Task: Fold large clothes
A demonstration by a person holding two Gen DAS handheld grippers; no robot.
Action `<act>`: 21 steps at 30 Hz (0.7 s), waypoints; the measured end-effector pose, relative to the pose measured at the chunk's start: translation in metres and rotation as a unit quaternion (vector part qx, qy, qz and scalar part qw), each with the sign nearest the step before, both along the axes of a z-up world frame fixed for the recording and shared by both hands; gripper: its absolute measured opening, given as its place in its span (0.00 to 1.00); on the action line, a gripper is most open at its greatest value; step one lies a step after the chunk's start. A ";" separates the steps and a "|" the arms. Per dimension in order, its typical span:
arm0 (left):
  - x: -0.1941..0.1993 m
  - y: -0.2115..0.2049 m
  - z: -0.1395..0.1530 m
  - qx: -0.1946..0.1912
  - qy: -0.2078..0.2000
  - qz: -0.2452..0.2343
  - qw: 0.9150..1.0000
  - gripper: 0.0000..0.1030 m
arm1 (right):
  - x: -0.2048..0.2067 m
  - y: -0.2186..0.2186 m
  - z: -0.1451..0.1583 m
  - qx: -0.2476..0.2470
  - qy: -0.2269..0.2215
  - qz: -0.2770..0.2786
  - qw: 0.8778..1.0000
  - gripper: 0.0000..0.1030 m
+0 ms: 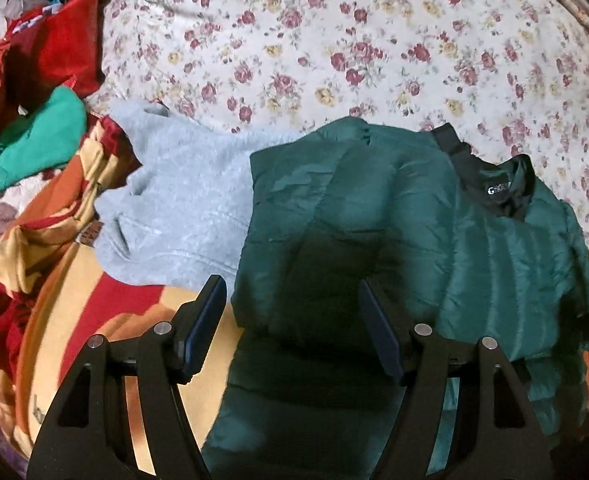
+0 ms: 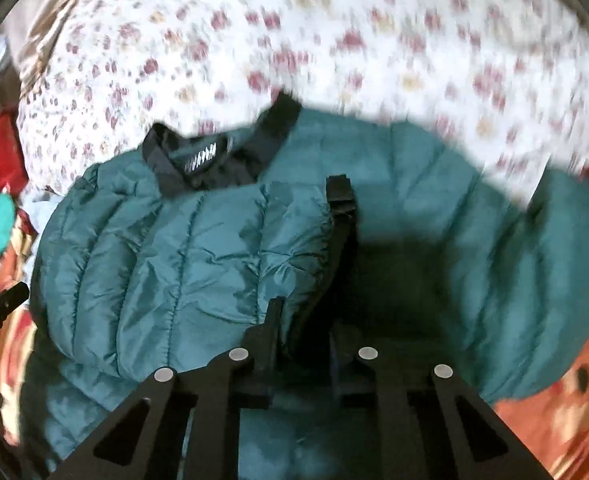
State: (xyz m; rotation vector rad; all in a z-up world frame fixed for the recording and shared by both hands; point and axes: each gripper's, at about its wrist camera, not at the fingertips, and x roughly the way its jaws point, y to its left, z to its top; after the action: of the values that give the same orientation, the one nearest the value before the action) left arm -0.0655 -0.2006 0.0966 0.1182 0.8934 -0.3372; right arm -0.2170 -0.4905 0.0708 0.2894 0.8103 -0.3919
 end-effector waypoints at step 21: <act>-0.003 -0.024 -0.001 -0.005 -0.016 -0.016 1.000 0.67 | -0.010 -0.038 0.016 0.018 -0.023 -0.025 0.999 0.65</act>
State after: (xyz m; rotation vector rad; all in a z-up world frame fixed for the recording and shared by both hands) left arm -0.0688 -0.2247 0.0954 0.1287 0.8588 -0.3688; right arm -0.2268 -0.5284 0.0864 0.3513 0.7659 -0.4171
